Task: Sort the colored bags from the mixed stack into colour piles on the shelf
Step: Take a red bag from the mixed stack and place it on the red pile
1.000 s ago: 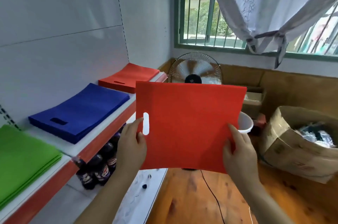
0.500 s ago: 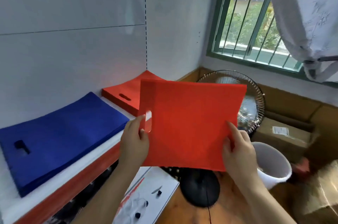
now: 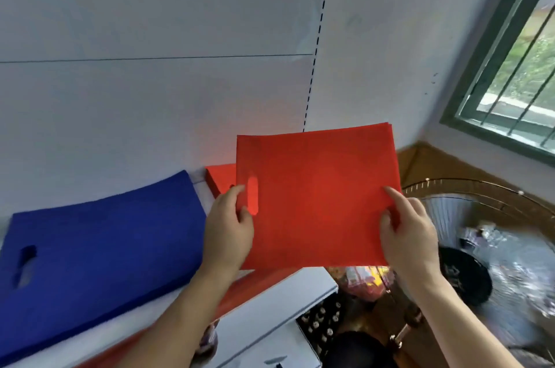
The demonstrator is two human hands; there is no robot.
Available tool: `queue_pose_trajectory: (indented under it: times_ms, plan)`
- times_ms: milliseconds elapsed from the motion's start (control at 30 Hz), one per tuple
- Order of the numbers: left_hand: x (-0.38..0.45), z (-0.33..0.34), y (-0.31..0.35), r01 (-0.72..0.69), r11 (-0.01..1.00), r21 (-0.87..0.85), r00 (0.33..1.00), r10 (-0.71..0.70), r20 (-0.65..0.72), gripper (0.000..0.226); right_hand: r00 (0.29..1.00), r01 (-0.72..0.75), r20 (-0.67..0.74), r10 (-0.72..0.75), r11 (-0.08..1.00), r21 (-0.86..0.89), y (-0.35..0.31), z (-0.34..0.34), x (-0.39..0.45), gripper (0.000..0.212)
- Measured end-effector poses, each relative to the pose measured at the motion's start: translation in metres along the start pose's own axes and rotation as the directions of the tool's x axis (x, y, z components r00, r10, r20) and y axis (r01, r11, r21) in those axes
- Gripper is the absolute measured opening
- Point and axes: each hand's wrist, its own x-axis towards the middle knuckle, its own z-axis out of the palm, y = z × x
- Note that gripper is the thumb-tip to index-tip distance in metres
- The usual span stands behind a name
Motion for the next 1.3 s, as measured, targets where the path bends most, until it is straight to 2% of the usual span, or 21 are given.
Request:
queue_pose_trajectory:
  times_ms: [200, 367, 500, 667, 900, 1067, 1300]
  plan:
    - [0.019, 0.023, -0.005, 0.14, 0.969, 0.206, 0.982, -0.11, -0.151, 0.036, 0.971, 0.142, 0.179, -0.159, 0.984, 0.107, 0.02, 0.064, 0.082, 0.046]
    - [0.029, 0.038, -0.003, 0.283, 0.861, 0.422, 0.952, -0.2, -0.231, 0.028, 0.909, 0.253, 0.301, -0.288, 0.956, 0.15, 0.023, 0.101, 0.135, 0.039]
    - [0.03, 0.047, -0.001, 0.346, 0.747, 0.568, 0.938, -0.262, -0.228, 0.029, 0.847, 0.28, 0.43, -0.314, 0.949, 0.142, 0.024, 0.126, 0.153, 0.043]
    - [0.031, 0.05, -0.007, 0.332, 0.652, 0.682, 0.938, -0.306, -0.165, 0.043, 0.792, 0.307, 0.524, -0.312, 0.946, 0.1, 0.03, 0.15, 0.157, 0.049]
    - [0.038, 0.053, -0.008, 0.335, 0.57, 0.75, 0.925, -0.35, -0.146, 0.029, 0.735, 0.334, 0.608, -0.299, 0.941, 0.058, 0.029, 0.157, 0.16, 0.053]
    - [0.039, 0.055, -0.004, 0.366, 0.53, 0.765, 0.907, -0.386, -0.166, 0.03, 0.649, 0.356, 0.713, -0.265, 0.934, 0.023, 0.027, 0.159, 0.155, 0.073]
    - [0.037, 0.05, 0.001, 0.357, 0.536, 0.765, 0.903, -0.409, -0.135, 0.04, 0.637, 0.425, 0.724, -0.267, 0.904, -0.04, 0.025, 0.159, 0.16, 0.081]
